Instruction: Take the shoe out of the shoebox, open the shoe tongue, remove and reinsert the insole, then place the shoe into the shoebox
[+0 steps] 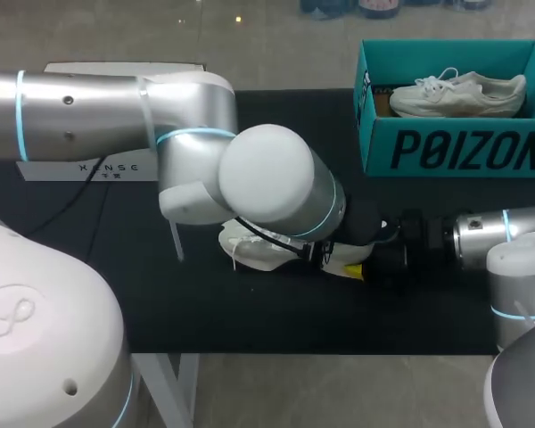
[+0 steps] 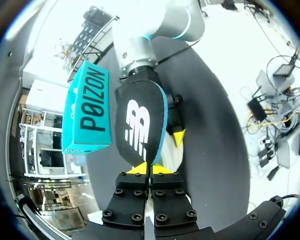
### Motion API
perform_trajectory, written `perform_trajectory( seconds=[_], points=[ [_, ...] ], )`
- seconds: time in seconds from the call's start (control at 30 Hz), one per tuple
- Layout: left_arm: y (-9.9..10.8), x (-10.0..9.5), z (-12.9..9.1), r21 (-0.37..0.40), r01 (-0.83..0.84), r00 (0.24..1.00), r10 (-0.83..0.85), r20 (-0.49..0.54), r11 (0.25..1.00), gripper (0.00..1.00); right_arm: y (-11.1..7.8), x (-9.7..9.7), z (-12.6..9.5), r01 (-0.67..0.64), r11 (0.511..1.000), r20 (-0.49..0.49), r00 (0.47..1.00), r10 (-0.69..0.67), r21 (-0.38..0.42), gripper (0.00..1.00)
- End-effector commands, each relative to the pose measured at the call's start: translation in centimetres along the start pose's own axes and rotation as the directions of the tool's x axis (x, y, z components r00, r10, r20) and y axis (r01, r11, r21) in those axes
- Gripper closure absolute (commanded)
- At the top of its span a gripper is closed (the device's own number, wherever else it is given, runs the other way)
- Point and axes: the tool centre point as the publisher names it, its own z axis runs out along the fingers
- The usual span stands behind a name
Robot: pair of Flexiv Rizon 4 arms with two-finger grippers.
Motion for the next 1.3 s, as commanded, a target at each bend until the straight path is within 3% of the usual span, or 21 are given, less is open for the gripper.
perform_trajectory(
  seconds=[0.03, 0.23, 0.3, 0.4, 1.17, 1.2, 1.23, 1.3],
  points=[
    [-0.4, 0.3, 0.1, -0.008, 0.003, 1.000, -0.003, 0.014, 1.000, 1.00, -0.5, 0.0, 0.4, -0.002, 1.000, 0.001, 1.000, 0.002, 0.001, 1.00],
    [-0.5, 0.5, 0.2, -0.008, 0.016, 1.000, -0.016, 0.024, 1.000, 0.87, -0.5, 0.0, 0.4, -0.002, 1.000, 0.001, 1.000, 0.002, 0.001, 1.00],
    [-0.4, 0.5, 0.2, -0.004, 0.026, 0.999, -0.026, 0.027, 1.000, 0.75, -0.5, 0.0, 0.4, -0.002, 1.000, 0.001, 1.000, 0.002, 0.001, 1.00],
    [-0.3, 0.4, 0.4, -0.009, 0.036, 0.999, -0.036, 0.033, 0.999, 0.73, -0.5, 0.0, 0.4, -0.002, 1.000, 0.001, 1.000, 0.002, 0.001, 1.00],
    [0.9, -0.2, 3.2, -0.014, 0.074, 0.997, -0.074, 0.003, 0.997, 0.82, -0.5, 0.0, 0.4, -0.002, 1.000, 0.001, 1.000, 0.002, 0.001, 1.00],
    [0.9, -0.2, 3.3, -0.009, 0.076, 0.997, -0.076, 0.002, 0.997, 0.85, -0.5, 0.0, 0.4, -0.002, 1.000, 0.001, 1.000, 0.002, 0.001, 1.00],
    [0.8, -0.2, 3.3, -0.004, 0.079, 0.997, -0.079, 0.001, 0.997, 0.99, -0.5, 0.0, 0.4, -0.002, 1.000, 0.001, 1.000, 0.002, 0.001, 1.00],
    [0.8, -0.2, 3.4, 0.007, 0.087, 0.996, -0.087, -0.002, 0.996, 1.00, -0.5, 0.0, 0.4, -0.002, 1.000, 0.001, 1.000, 0.002, 0.001, 1.00]
  ],
)
